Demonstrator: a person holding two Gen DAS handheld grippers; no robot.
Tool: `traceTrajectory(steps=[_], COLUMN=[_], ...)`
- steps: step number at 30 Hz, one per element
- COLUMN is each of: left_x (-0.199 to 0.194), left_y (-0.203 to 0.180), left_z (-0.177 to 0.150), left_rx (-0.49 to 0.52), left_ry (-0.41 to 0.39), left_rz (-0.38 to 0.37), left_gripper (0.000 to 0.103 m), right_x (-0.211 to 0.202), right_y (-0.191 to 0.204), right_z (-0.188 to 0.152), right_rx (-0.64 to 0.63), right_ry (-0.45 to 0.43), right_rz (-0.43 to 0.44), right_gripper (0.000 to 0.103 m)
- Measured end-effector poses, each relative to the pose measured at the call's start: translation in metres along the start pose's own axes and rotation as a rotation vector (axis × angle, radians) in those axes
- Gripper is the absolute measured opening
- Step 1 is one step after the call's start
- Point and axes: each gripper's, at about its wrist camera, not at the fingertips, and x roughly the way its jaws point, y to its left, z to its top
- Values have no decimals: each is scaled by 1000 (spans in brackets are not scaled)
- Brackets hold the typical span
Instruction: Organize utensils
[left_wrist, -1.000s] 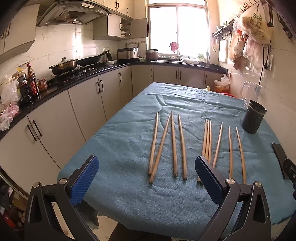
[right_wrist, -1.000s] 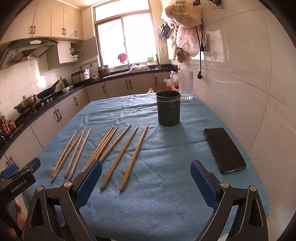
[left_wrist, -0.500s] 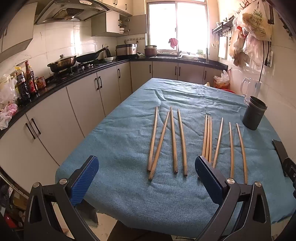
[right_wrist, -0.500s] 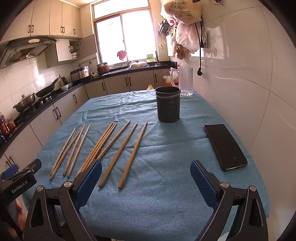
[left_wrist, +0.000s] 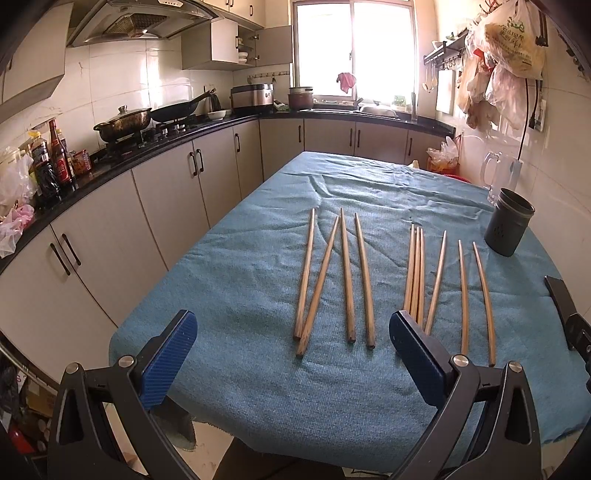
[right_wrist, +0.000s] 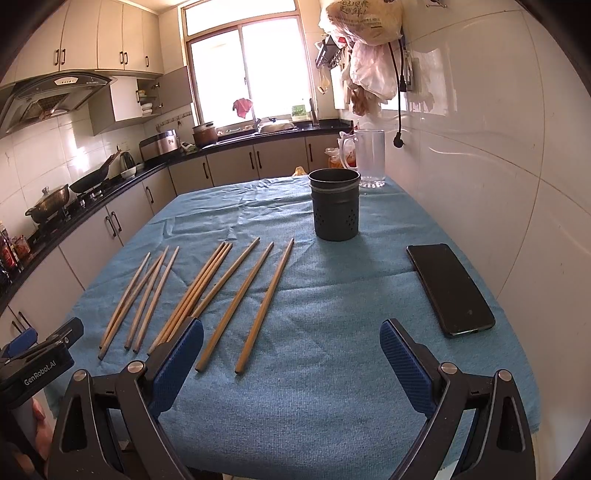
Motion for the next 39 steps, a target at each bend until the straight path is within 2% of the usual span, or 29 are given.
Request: traceTrajectory(steps=[39], left_x=[0], left_y=[0], left_z=[0], left_rx=[2], left_ry=[3], left_rz=[1], left_gripper=[103], right_x=[4], right_y=[1], right_z=[-1], right_rx=[5], right_ry=[23], right_rz=[1], right_gripper=[98])
